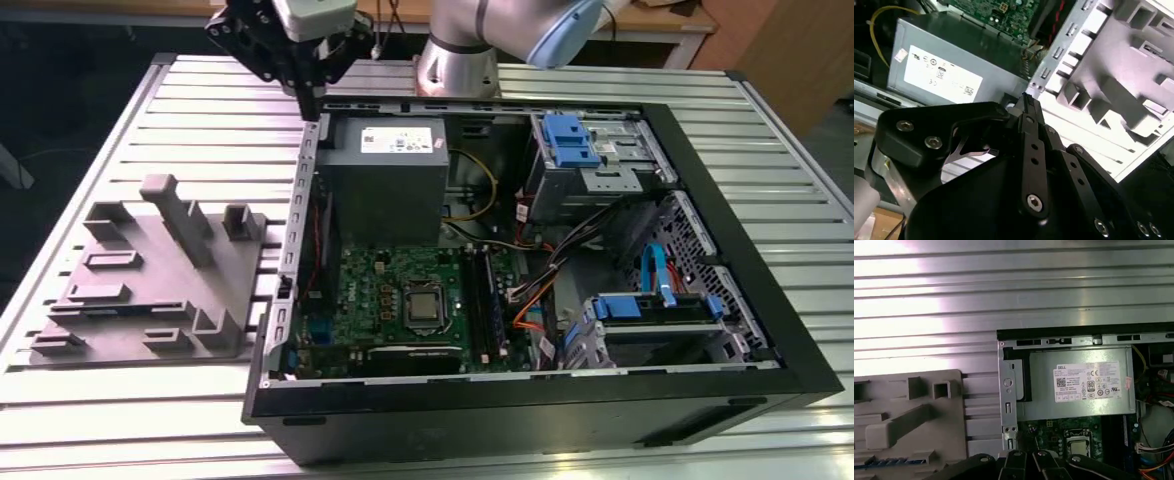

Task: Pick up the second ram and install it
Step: 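Reach for the second ram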

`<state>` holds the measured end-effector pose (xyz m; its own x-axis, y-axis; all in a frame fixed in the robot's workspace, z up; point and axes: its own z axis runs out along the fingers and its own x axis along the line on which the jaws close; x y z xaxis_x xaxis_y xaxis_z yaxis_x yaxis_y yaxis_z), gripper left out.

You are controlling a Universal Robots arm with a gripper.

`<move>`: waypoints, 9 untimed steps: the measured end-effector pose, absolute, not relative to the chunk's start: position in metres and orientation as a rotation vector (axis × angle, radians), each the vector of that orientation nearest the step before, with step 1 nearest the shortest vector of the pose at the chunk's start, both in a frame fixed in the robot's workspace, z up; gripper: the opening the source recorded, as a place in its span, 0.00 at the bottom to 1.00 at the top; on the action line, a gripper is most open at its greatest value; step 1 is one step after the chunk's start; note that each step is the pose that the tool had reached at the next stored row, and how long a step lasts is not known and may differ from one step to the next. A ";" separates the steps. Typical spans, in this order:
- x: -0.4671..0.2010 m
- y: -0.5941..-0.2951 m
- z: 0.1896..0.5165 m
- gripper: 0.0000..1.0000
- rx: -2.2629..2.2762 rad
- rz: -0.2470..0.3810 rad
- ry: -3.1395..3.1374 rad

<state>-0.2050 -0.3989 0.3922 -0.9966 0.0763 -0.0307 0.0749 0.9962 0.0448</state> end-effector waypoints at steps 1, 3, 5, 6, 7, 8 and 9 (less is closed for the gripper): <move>-0.208 -0.399 0.392 0.10 0.118 0.068 3.106; -0.214 -0.399 0.392 0.10 0.117 0.068 3.106; -0.221 -0.399 0.392 0.10 0.117 0.068 3.106; -0.225 -0.399 0.391 0.10 0.118 0.068 3.105; -0.228 -0.399 0.391 0.10 0.118 0.068 3.105; -0.232 -0.399 0.391 0.10 0.117 0.068 3.105; -0.236 -0.399 0.391 0.10 0.117 0.068 3.105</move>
